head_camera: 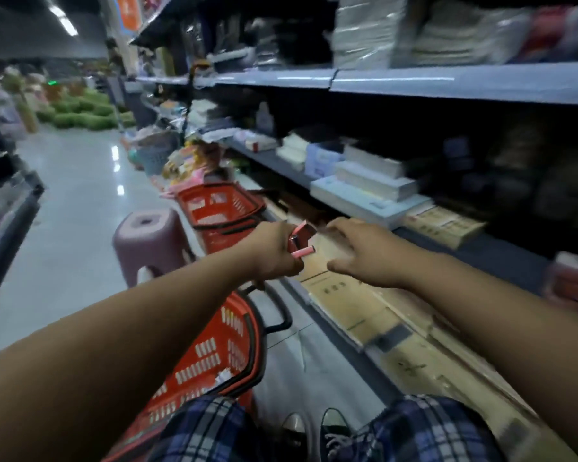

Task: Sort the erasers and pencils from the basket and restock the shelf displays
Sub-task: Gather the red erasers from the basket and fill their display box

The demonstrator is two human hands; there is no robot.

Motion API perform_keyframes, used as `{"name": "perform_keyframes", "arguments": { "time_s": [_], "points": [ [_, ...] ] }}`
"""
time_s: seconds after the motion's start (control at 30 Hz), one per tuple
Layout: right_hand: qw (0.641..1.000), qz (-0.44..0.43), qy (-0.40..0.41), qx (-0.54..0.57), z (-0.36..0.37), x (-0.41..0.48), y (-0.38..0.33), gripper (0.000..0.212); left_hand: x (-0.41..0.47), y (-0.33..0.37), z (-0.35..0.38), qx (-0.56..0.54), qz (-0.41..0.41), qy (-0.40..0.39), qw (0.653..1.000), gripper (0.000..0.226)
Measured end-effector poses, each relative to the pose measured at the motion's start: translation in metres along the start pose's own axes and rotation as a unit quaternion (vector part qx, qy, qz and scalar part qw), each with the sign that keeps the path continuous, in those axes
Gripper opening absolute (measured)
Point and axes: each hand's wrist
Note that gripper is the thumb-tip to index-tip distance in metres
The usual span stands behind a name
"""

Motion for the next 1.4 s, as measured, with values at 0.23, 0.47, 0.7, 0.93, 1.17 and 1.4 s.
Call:
{"name": "perform_keyframes", "arguments": {
  "time_s": [0.23, 0.47, 0.7, 0.93, 1.17, 1.4],
  "points": [
    [0.977, 0.144, 0.138, 0.077, -0.058, -0.025, 0.067, 0.041, 0.052, 0.100, 0.044, -0.073, 0.061, -0.064, 0.993, 0.022],
    [0.938, 0.218, 0.247, 0.104, -0.091, -0.065, 0.122, 0.011, 0.066, 0.187, 0.088, -0.115, 0.157, -0.124, 0.973, 0.018],
    [0.827, 0.355, 0.351, 0.258, -0.118, -0.108, 0.167, 0.012, 0.075, 0.221, 0.135, -0.287, 0.112, -0.198, 0.931, 0.016],
    [0.841, 0.415, 0.324, 0.124, -0.120, -0.152, 0.198, 0.012, 0.069, 0.227, 0.184, -0.489, -0.067, -0.234, 0.837, 0.022],
    [0.866, 0.421, 0.265, 0.048, -0.101, -0.185, 0.199, 0.011, 0.057, 0.223, 0.199, -0.570, -0.117, -0.195, 0.790, 0.024],
    [0.870, 0.410, 0.272, 0.022, -0.094, -0.199, 0.200, 0.006, 0.038, 0.218, 0.210, -0.607, -0.128, -0.182, 0.763, 0.018]
  ]
}}
Point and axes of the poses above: each hand's wrist, its own x-axis towards the middle knuckle, its own z-axis out of the palm, y = z × x, and after that the axes turned 14 degrees about y, right-handed
